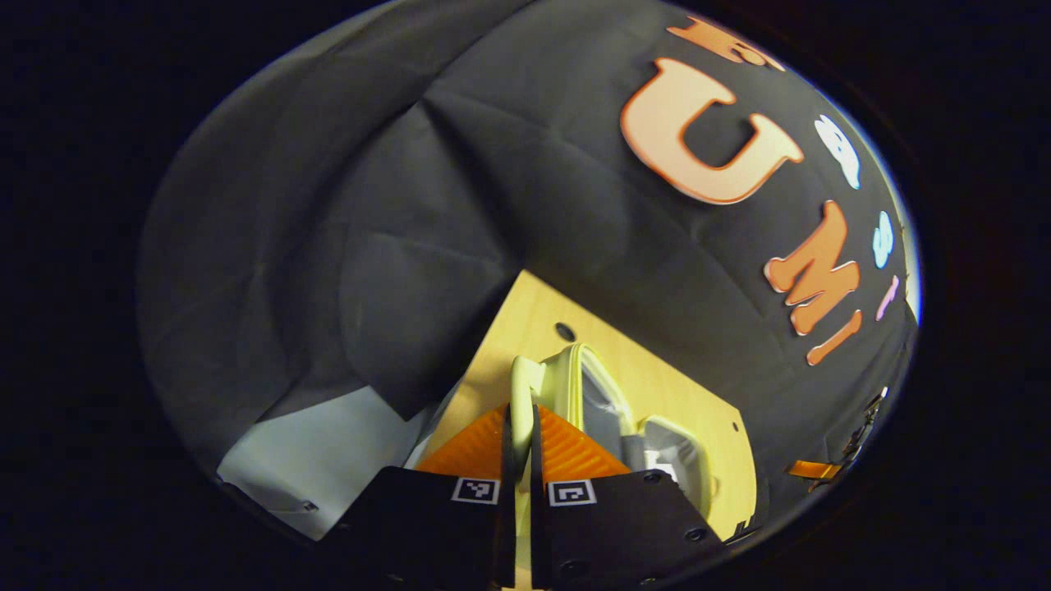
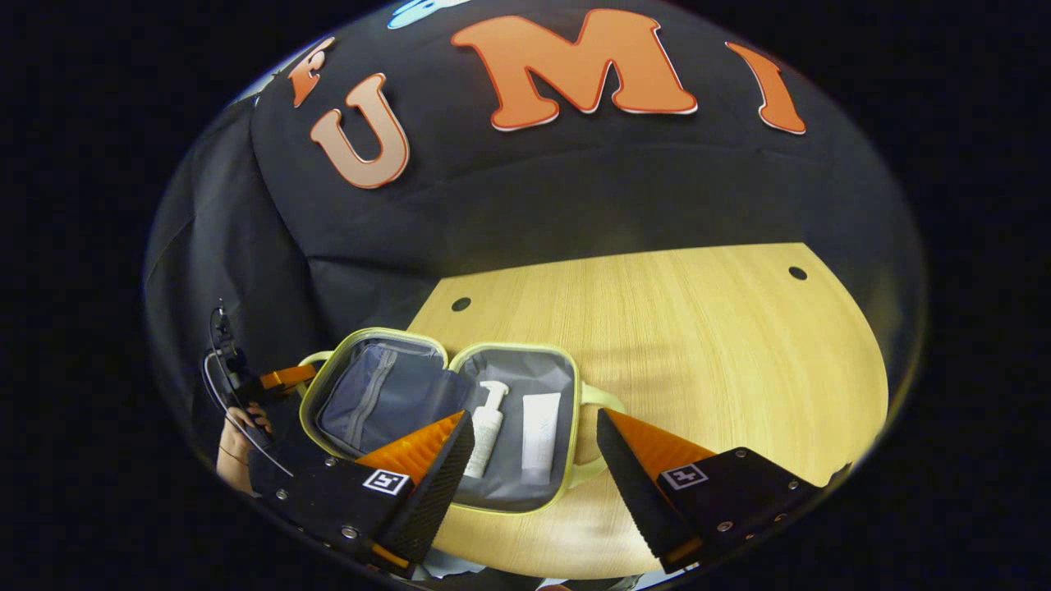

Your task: First open the suitcase, pack the skin care products into it, and then close the suitcase.

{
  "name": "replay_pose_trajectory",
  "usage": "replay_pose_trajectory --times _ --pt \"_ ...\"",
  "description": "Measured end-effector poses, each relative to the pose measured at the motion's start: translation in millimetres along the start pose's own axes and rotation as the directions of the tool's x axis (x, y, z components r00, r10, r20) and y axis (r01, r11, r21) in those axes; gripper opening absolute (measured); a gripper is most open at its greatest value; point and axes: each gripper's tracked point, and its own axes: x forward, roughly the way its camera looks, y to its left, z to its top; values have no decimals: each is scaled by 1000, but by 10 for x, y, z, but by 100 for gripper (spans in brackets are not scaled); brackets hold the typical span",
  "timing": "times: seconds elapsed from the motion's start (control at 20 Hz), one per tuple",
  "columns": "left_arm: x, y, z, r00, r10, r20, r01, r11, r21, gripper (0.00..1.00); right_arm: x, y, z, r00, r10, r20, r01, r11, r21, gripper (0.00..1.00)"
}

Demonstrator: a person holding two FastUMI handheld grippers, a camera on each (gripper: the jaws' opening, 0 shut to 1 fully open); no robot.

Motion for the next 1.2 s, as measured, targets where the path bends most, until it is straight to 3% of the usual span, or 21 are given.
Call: replay_pose_trajectory --times 0.2,0.4,0.7,0.95,1.2 --pt "-197 -977 132 997 -72 28 68 990 126 7 -277 -166 436 993 31 114 -32 999 5 95" --pt "-117 -2120 48 988 -153 16 145 957 252 7 -672 -489 934 971 34 236 -32 999 -13 95" --pt "248 -3435 -685 970 -227 -86 242 886 395 7 -1171 -1430 1206 944 -25 328 29 1000 -7 95" --pt "839 -4106 -1482 966 -191 -173 252 846 469 8 -1282 -2212 1180 932 -99 348 117 993 -32 95" --pt "1352 -4251 -2247 963 -103 -250 224 822 524 8 -1224 -2803 991 938 -137 319 151 988 -22 96"
